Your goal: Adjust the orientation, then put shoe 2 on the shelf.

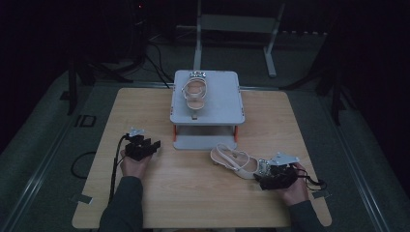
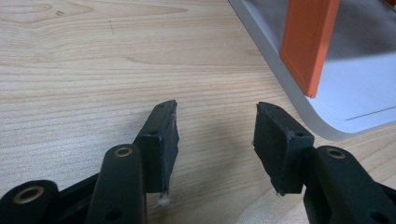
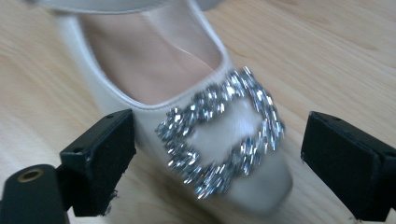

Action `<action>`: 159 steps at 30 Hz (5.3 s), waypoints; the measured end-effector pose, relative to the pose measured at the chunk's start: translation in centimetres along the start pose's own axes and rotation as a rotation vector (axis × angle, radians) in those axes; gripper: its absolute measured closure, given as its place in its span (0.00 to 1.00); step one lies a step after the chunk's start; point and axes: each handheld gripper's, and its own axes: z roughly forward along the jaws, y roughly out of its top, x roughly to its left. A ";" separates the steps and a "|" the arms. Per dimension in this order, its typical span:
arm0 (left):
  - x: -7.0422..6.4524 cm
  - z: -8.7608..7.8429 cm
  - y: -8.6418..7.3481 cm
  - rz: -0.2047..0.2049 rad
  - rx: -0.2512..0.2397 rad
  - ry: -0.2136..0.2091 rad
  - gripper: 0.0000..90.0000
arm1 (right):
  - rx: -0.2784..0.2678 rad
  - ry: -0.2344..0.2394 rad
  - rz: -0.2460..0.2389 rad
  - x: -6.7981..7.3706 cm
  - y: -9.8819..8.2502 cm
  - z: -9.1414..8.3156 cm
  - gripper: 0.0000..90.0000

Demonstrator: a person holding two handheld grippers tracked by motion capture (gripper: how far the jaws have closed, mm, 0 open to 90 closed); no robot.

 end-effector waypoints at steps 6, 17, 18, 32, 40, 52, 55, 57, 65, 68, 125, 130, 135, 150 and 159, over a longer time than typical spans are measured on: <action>0.0 0.0 0.0 0.001 0.000 0.000 0.55 | 0.010 -0.089 0.054 -1.6 0.3 0.3 0.15; 0.0 0.0 0.0 0.004 0.002 0.002 0.55 | 0.008 -0.112 0.141 -3.8 2.2 2.3 0.30; 0.0 0.0 0.0 0.004 0.002 0.002 0.55 | 0.009 -0.110 0.143 -4.0 2.5 2.6 0.31; 0.0 0.0 0.0 -0.002 -0.002 -0.004 0.55 | -0.065 -0.122 0.157 -3.9 4.0 2.2 0.42; 0.0 0.0 0.0 -0.001 -0.002 -0.004 0.55 | -0.096 -0.137 0.171 -2.5 4.4 -0.3 0.46; 0.0 0.0 0.0 -0.004 -0.002 -0.008 0.55 | -0.092 -0.085 0.184 0.7 3.4 -2.8 0.50; 0.0 0.0 -0.1 -0.005 -0.002 -0.009 0.55 | -0.084 -0.093 0.193 1.3 3.3 -3.6 0.53; 0.0 0.0 -0.1 -0.005 -0.002 -0.008 0.55 | -0.082 -0.103 0.202 1.5 3.3 -3.9 0.53; 0.0 -0.1 -0.1 -0.006 -0.002 -0.008 0.55 | -0.033 -0.091 0.196 2.1 3.3 -2.9 0.53; 0.0 -0.1 -0.1 -0.007 -0.002 -0.008 0.55 | -0.024 -0.081 0.209 2.1 3.7 -2.3 0.53; 0.1 -0.1 -0.1 -0.007 -0.001 -0.010 0.54 | 0.082 -0.047 0.670 -3.0 5.1 -1.1 0.92; 0.1 -0.1 -0.1 -0.007 -0.001 -0.011 0.54 | 0.066 -0.055 0.685 -3.7 5.6 -1.1 0.92; 0.1 -0.1 -0.1 -0.007 -0.001 -0.012 0.54 | 0.043 -0.063 0.702 -4.6 6.7 -1.0 0.92; 0.1 -0.1 0.0 -0.009 -0.001 -0.014 0.54 | -0.028 -0.072 0.757 -7.4 9.7 -1.5 0.91; 0.1 -0.1 0.0 -0.008 0.001 -0.016 0.54 | -0.060 -0.070 0.781 -8.9 12.2 -1.8 0.91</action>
